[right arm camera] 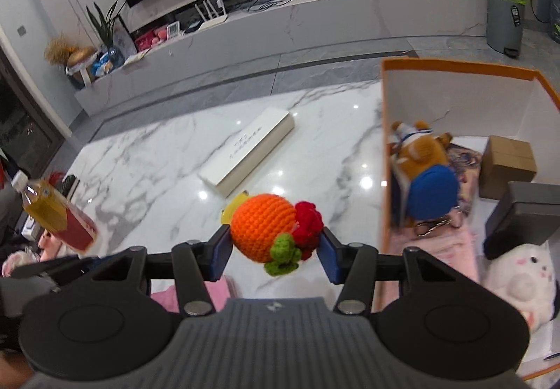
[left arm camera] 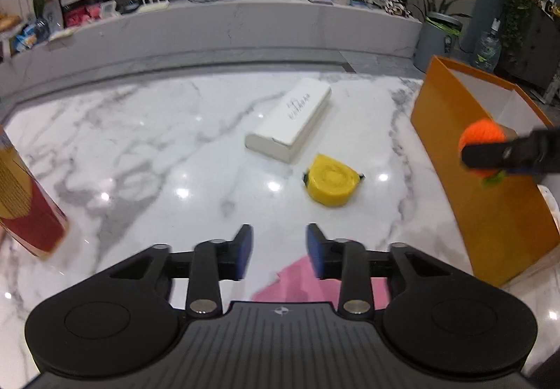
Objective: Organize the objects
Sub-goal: 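Lift pink wallet with left tool while right tool carries crochet ball toward orange box, then lower pink wallet with left tool while right tool lowers crochet ball into orange box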
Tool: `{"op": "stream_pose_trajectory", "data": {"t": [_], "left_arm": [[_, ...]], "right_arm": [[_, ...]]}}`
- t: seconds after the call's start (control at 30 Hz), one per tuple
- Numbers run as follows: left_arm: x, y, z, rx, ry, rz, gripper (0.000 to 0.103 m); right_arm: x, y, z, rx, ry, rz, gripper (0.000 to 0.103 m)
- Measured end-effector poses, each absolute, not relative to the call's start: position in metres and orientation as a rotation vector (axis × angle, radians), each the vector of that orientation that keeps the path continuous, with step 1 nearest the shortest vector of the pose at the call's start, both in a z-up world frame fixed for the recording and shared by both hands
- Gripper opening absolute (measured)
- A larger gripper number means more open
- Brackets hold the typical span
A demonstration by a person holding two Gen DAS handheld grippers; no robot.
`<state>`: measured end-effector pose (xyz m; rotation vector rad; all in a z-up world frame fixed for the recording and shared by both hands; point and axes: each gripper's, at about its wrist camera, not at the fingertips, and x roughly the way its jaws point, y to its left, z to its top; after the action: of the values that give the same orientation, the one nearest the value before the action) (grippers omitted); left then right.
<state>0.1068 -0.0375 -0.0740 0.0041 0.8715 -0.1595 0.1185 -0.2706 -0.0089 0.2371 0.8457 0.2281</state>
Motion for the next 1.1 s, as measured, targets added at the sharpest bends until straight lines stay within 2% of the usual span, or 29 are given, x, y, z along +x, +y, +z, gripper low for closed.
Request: {"op": "stream_pose_trajectory", "data": {"t": [0.03,0.07,0.23,0.27,0.3,0.43,0.57,0.67,0.7,0.77,0.93,1.1], "left_arm": [[0.105,-0.039,-0.079,0.005,0.876,-0.178,0.075],[0.103,-0.041,-0.083,0.017,0.866,-0.197,0.082],[0.100,-0.065,-0.109,0.213,0.903,-0.334,0.083],[0.099,-0.066,-0.113,0.235,0.891,-0.376,0.085],[0.099,-0.064,-0.114,0.238,0.886,-0.402,0.092],[0.107,-0.057,-0.118,0.207,0.969,-0.486,0.096],[0.099,-0.073,-0.128,0.413,1.015,-0.558,0.103],[0.100,-0.073,-0.131,0.404,1.039,-0.574,0.102],[0.103,-0.070,-0.131,0.377,1.051,-0.568,0.097],[0.105,-0.070,-0.131,0.352,1.050,-0.555,0.095],[0.105,-0.072,-0.123,0.324,1.029,-0.550,0.095],[0.110,-0.071,-0.093,0.236,0.965,-0.584,0.094]], "right_arm": [[0.118,-0.272,-0.007,0.235,0.842,0.225,0.054],[0.117,-0.274,-0.007,0.232,0.840,0.223,0.054],[0.113,-0.271,-0.007,0.224,0.841,0.235,0.054],[0.112,-0.270,-0.006,0.223,0.841,0.239,0.054],[0.111,-0.270,-0.006,0.220,0.841,0.242,0.054],[0.108,-0.272,-0.004,0.216,0.839,0.248,0.055],[0.108,-0.273,-0.006,0.212,0.846,0.243,0.055],[0.108,-0.273,-0.007,0.214,0.848,0.243,0.055],[0.108,-0.273,-0.008,0.214,0.848,0.244,0.055],[0.108,-0.272,-0.008,0.215,0.849,0.243,0.055],[0.104,-0.279,-0.005,0.213,0.846,0.238,0.055],[0.100,-0.292,0.004,0.211,0.827,0.218,0.054]]}}
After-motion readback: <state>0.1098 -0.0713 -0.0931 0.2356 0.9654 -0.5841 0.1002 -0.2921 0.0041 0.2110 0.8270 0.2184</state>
